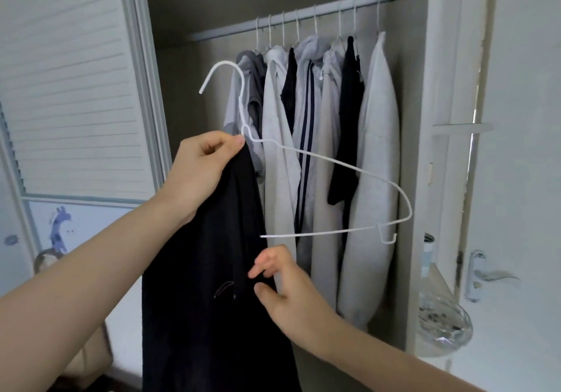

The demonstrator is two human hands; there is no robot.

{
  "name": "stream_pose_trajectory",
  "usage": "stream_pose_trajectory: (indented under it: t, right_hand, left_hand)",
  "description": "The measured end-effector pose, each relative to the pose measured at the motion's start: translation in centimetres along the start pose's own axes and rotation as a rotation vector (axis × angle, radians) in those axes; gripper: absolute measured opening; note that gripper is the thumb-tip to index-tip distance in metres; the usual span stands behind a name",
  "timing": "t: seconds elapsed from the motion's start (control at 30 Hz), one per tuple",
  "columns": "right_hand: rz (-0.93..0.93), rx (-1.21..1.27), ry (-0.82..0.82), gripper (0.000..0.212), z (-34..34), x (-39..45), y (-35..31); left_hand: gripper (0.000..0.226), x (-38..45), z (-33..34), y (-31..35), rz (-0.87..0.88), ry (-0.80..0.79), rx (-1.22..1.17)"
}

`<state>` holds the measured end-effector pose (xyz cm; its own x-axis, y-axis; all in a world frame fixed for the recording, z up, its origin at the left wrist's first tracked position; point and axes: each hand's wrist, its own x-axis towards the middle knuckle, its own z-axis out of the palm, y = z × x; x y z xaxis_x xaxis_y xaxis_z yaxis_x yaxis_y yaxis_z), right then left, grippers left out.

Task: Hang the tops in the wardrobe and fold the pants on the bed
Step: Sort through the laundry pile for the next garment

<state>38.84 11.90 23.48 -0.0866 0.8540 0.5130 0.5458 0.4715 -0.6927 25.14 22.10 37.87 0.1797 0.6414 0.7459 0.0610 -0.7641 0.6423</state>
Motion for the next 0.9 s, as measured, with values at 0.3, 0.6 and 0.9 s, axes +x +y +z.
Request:
stream_pose_trajectory:
  t: [0.3,0.6,0.9]
  right_hand:
    - [0.043,-0.107,-0.032,0.058,-0.1,2.3,-0.4]
    - [-0.002,-0.549,-0.419,0.025,-0.7,0.8,5.3]
    - [-0.136,-0.639,-0.215,0.034,-9.6,3.8,6.0]
  left_hand:
    - [0.026,-0.8,-1.1,-0.4,0.036,0.043,0.108]
    - [0.026,0.0,-5.6,-1.2,-0.027,0.136,0.077]
    - [0.021,-2.3,-9.8,-6.5,-0.040,0.063,0.393]
